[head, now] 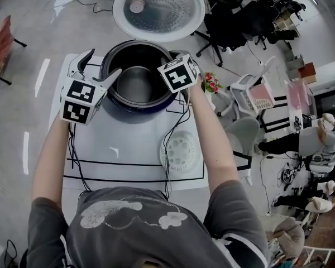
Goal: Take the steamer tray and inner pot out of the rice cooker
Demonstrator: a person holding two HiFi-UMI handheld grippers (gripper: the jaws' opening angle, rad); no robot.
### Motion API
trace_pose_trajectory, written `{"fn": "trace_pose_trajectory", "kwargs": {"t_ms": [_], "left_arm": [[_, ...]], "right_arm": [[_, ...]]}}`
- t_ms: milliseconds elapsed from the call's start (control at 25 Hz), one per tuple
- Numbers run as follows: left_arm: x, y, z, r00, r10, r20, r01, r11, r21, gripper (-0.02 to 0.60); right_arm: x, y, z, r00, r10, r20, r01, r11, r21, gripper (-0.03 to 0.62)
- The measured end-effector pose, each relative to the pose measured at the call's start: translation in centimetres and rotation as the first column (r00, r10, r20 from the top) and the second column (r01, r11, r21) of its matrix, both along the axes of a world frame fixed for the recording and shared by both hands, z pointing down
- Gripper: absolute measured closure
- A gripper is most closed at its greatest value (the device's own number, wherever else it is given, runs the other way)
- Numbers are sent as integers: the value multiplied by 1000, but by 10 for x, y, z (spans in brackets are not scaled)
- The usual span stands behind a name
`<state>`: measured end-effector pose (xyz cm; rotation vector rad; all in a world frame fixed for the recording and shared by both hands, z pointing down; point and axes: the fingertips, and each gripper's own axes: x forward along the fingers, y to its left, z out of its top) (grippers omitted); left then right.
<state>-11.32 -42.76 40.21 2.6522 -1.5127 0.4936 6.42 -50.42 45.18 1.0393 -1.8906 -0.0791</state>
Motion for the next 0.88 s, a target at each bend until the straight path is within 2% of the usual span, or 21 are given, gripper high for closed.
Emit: {"fn": "trace_pose_trajectory", "kwargs": {"t_ms": [120,320,440,680,800,840,880], "left_arm": [[3,-3,5,1000,5,-1,-5,1000,-19,194],[6,-12,4,999,22,-25,-23,999,-45,195],[8,-24,8,999,41,-19,-42,996,-76,195],[31,-50,24,990,134,49,-124,979,-163,195],[41,-63,42,980,159,117,-128,963,-237,201],[41,-66,49,976,163,145,-120,956,-269,222],[41,-69,56,972,163,170,-107,948,-300,270]], "right_arm": [[-6,-3,-8,999,-17,27,17,1000,1,476],[-14,2,-34,971,-17,239,16,1000,6,491],[-16,5,-40,957,-35,287,31,999,18,496],[-13,8,-40,939,-39,342,34,999,19,497],[-14,5,-40,934,-41,354,38,999,15,499],[-15,5,-40,933,-42,357,40,999,14,499],[-15,5,-40,932,-43,360,41,999,12,499]]}}
